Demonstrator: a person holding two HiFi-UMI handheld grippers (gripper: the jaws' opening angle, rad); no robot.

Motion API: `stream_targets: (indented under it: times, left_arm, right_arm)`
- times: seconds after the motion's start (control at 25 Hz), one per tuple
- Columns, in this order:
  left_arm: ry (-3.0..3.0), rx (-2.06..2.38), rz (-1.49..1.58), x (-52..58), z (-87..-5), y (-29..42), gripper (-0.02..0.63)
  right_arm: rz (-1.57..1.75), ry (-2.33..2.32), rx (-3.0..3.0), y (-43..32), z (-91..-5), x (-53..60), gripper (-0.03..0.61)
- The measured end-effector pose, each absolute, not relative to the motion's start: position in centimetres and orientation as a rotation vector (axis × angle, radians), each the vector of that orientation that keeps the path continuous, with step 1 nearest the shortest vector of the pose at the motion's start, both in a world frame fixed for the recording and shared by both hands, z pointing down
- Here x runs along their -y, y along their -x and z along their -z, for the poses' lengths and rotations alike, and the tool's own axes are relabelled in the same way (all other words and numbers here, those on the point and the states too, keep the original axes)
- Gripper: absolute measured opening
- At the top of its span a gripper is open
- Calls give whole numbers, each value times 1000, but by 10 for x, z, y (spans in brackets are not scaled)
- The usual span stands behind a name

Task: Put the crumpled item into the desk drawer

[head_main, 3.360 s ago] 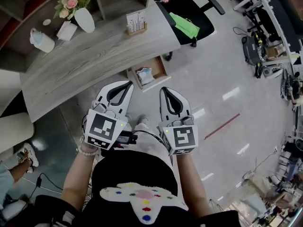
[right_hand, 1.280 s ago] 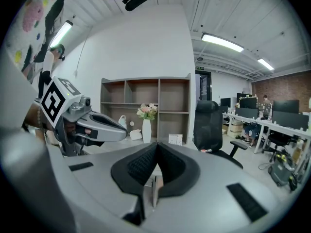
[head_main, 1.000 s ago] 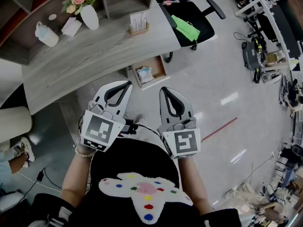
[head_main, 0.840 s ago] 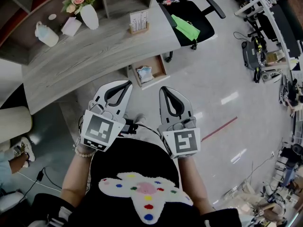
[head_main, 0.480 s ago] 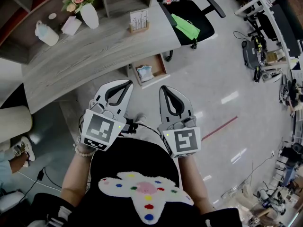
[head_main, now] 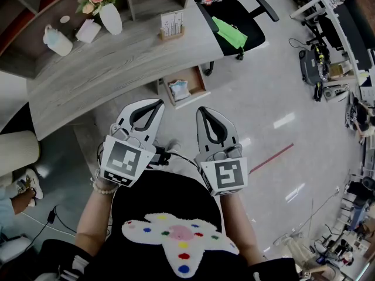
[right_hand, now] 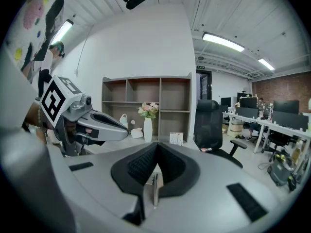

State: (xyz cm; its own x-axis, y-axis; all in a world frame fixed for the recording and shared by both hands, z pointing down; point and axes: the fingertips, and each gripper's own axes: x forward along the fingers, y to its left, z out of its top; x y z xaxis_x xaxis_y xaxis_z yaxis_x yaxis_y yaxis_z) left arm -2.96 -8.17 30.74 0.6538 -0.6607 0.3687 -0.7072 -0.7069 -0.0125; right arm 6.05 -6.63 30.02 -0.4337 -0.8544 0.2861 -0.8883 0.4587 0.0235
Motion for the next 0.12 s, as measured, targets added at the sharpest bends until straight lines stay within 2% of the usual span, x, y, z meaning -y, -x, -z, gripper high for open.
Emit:
stream_targets:
  times: [0.12]
  left_arm:
    - [-2734, 1141, -530, 81, -307, 29, 11]
  right_arm:
    - [-191, -1488, 2466, -59, -299, 65, 2]
